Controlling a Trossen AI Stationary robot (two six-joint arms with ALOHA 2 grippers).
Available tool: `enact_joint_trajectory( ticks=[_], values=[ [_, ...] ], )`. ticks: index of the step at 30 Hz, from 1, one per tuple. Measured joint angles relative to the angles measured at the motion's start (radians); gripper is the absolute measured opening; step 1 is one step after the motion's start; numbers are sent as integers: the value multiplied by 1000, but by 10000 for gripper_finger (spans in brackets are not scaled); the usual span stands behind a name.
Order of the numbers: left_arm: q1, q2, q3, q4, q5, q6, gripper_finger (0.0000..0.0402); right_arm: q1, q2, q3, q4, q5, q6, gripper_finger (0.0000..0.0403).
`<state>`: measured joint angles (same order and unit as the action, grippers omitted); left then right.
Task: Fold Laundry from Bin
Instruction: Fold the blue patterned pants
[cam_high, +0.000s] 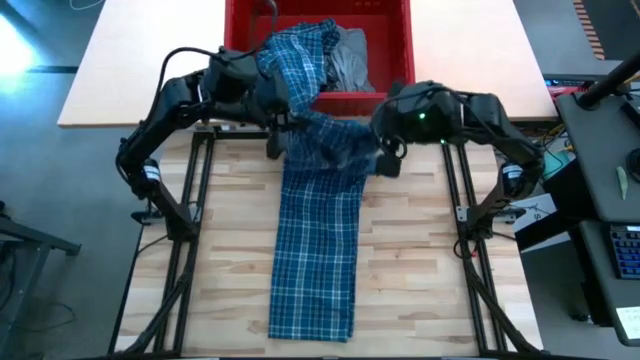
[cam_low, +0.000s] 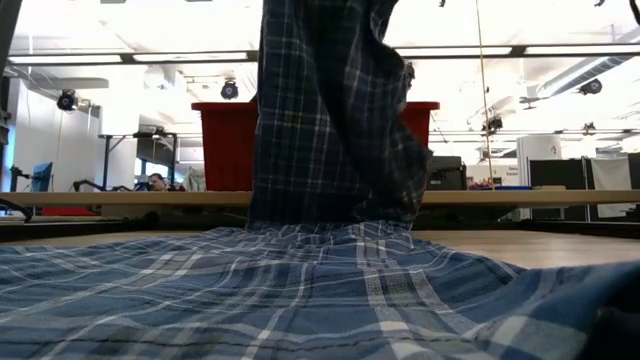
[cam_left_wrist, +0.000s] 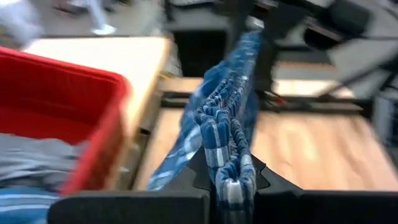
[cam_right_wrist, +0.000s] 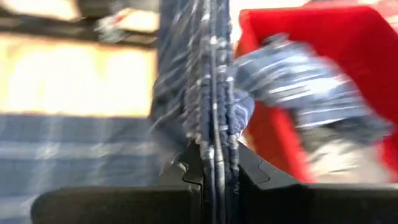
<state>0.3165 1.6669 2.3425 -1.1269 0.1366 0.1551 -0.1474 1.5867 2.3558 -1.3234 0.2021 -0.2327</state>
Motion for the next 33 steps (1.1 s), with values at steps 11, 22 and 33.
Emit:
enact_joint_trajectory(
  ticks=[11, 22, 33],
  values=[
    [-188, 2, -79, -149, 56, -70, 0, 38, 1, -1, -217, -306, 61, 27],
    [-471, -3, -334, -73, -105, -436, 0, 304, 71, -103, -231, -343, 175, 27],
    [-745, -2, -774, 259, -155, -580, 0, 587, 208, -472, 133, -321, 440, 27]
  ],
)
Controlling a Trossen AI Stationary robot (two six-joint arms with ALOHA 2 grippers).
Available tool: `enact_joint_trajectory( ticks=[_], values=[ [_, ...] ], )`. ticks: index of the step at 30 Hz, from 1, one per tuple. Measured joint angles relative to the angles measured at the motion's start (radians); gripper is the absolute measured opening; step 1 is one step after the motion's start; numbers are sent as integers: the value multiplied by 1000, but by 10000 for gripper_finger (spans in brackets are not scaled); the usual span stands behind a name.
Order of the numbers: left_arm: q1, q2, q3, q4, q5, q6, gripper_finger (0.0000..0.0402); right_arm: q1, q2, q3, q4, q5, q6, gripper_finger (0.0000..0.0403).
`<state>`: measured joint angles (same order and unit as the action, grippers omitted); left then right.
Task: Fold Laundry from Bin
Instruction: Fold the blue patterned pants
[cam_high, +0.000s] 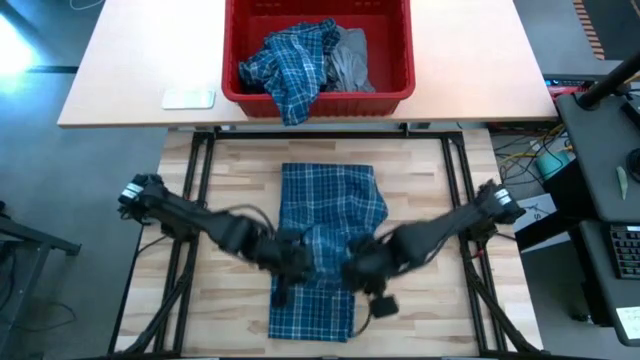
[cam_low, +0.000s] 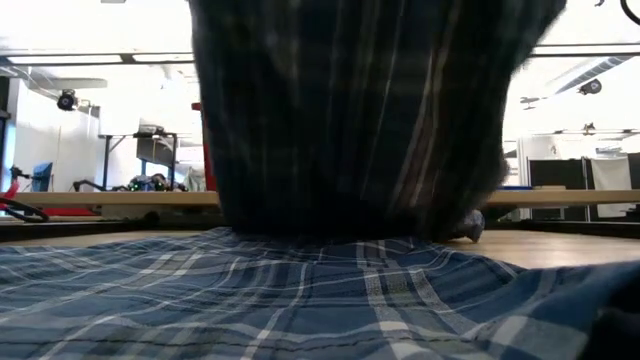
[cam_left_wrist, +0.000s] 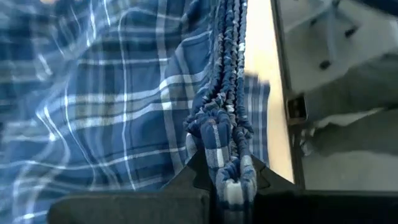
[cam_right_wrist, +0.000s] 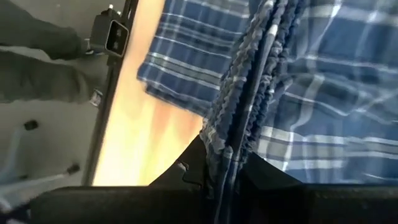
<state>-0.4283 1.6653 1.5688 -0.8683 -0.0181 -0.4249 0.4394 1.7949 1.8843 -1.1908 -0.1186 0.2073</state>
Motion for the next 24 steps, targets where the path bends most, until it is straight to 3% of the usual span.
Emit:
enact_joint_trajectory(
  ticks=[6, 12, 18, 24],
  values=[
    [-103, 1, -190, 81, -135, -34, 0, 69, 137, -122, 218, 138, 171, 27],
    [-159, 10, -380, 321, -156, -57, 0, 101, 292, -58, 232, 137, 229, 27],
    [-191, 33, -414, 347, -108, -90, 6, 119, 370, 114, 191, 124, 228, 27],
    [-209, 64, -390, 366, -90, -83, 21, 120, 393, 155, 196, 110, 189, 27]
  ],
)
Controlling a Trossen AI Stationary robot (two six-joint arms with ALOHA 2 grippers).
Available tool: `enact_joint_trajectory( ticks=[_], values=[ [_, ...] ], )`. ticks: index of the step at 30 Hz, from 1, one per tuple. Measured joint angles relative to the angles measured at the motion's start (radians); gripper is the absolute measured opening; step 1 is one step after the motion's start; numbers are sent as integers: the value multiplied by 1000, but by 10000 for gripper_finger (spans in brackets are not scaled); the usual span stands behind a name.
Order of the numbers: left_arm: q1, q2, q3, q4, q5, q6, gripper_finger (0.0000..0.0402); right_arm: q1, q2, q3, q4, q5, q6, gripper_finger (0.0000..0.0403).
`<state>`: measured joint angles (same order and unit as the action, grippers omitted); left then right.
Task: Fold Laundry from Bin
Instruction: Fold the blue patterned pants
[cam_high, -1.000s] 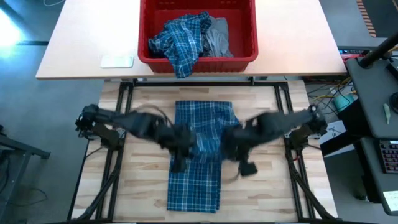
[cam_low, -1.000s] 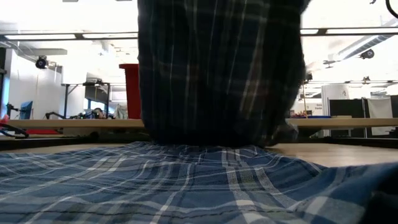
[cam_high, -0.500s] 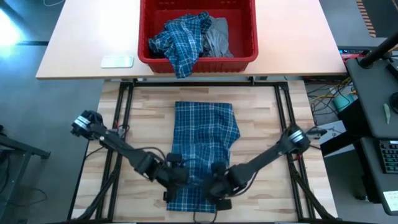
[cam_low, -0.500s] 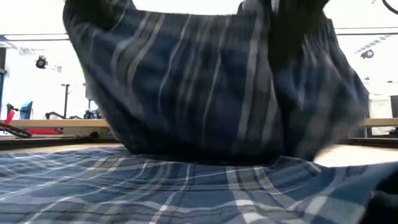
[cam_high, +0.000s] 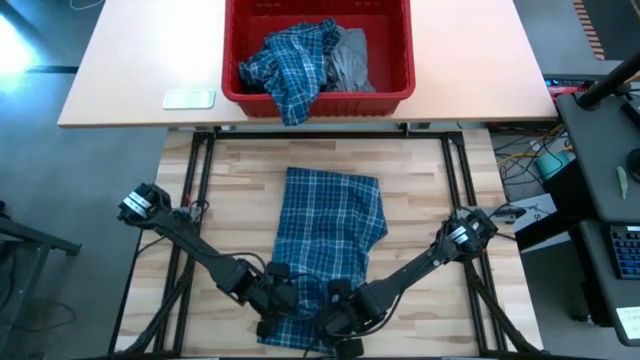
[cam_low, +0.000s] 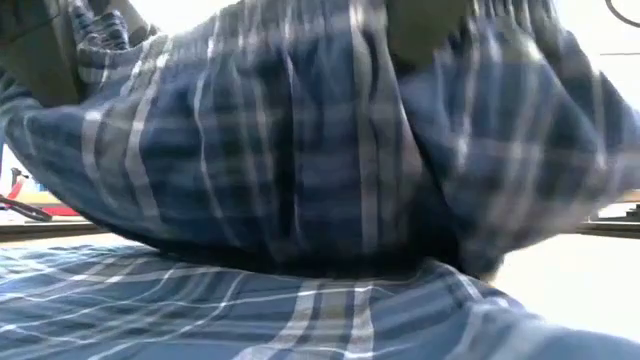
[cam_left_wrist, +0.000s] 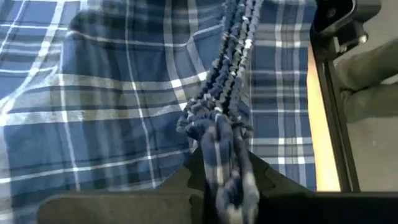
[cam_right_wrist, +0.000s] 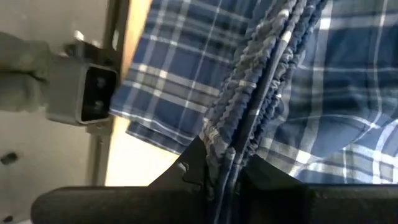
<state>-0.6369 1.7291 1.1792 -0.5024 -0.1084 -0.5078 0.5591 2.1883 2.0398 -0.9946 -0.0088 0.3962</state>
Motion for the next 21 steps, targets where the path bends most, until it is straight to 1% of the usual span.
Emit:
enact_joint_trajectory(
  ticks=[3, 8, 12, 15, 19, 21],
  values=[
    [1, 0, 44, -88, 13, 27, 19, 0, 1, -1, -6, 5, -4, 27],
    [2, -4, 190, -299, 16, 89, 5, -1, -31, 23, -7, 11, -5, 27],
    [-26, -6, 269, -364, 38, 104, 3, 5, -42, 84, 4, 3, -9, 27],
    [-49, -7, 258, -357, 39, 100, 3, 8, -32, 86, 72, 5, -25, 27],
    [-64, -1, 175, -317, 26, 45, 9, 8, 22, 43, 179, 25, -48, 27],
    [-68, 3, 131, -279, 45, 24, 20, 7, 58, 37, 194, 28, -37, 31]
  ],
)
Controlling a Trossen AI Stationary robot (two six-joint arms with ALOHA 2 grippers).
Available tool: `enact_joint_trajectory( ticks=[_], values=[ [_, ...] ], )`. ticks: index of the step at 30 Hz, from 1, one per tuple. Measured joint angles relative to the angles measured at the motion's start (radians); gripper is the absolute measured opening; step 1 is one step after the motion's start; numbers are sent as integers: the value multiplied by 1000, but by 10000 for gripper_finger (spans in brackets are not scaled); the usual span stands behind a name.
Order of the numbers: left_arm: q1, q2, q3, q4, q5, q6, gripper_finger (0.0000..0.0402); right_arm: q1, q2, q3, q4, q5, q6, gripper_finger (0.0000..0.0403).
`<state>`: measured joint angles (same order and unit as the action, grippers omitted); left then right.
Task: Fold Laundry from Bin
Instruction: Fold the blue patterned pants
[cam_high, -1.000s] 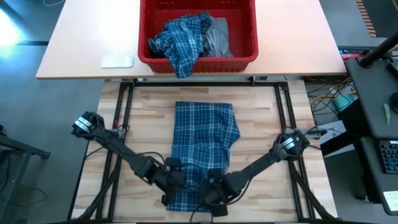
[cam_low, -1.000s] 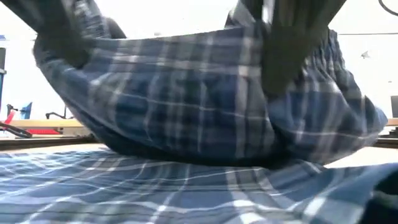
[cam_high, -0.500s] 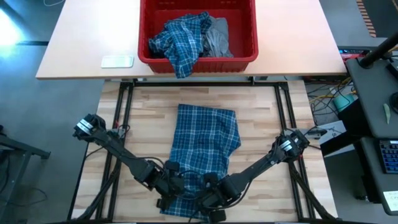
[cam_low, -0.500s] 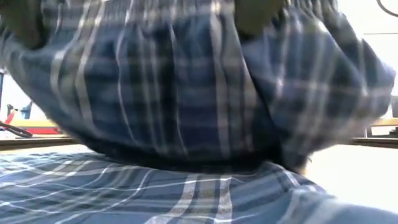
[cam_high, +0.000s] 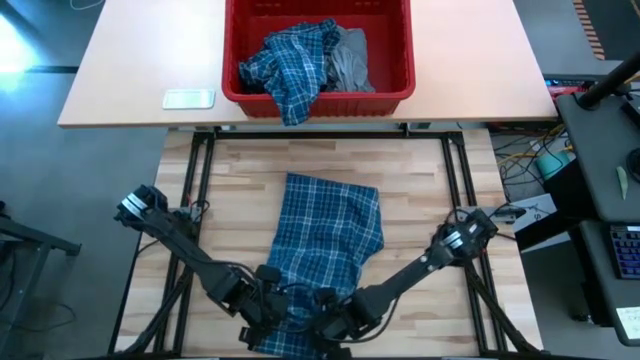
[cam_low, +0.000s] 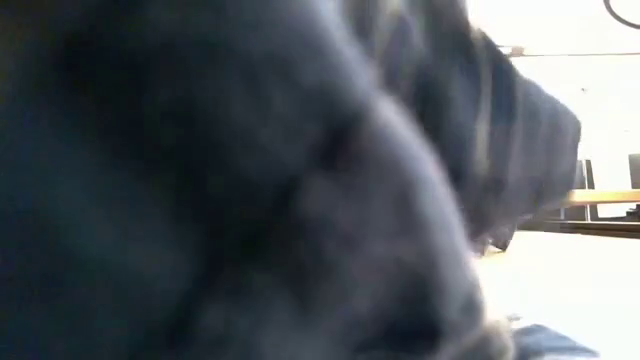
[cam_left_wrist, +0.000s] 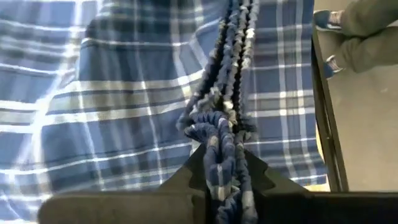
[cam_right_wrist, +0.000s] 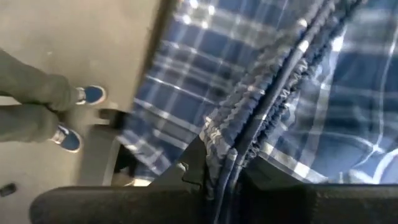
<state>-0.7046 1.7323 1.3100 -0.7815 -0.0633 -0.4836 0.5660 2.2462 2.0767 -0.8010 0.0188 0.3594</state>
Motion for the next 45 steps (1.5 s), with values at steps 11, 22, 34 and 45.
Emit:
enact_joint_trajectory(
  ticks=[11, 22, 34, 45],
  values=[
    [-10, -29, -18, -125, 240, -100, 193, -4, 7, 91, -86, -90, 50, 215],
    [177, -93, -51, 45, -138, -120, 261, -74, -149, 123, -454, 200, 104, 322],
    [364, -81, -410, 402, -189, -228, 247, -246, -135, -372, -246, 186, 138, 300],
    [676, -80, -526, 604, -320, -151, 247, -496, -212, -533, -204, 173, -207, 299]
  ],
)
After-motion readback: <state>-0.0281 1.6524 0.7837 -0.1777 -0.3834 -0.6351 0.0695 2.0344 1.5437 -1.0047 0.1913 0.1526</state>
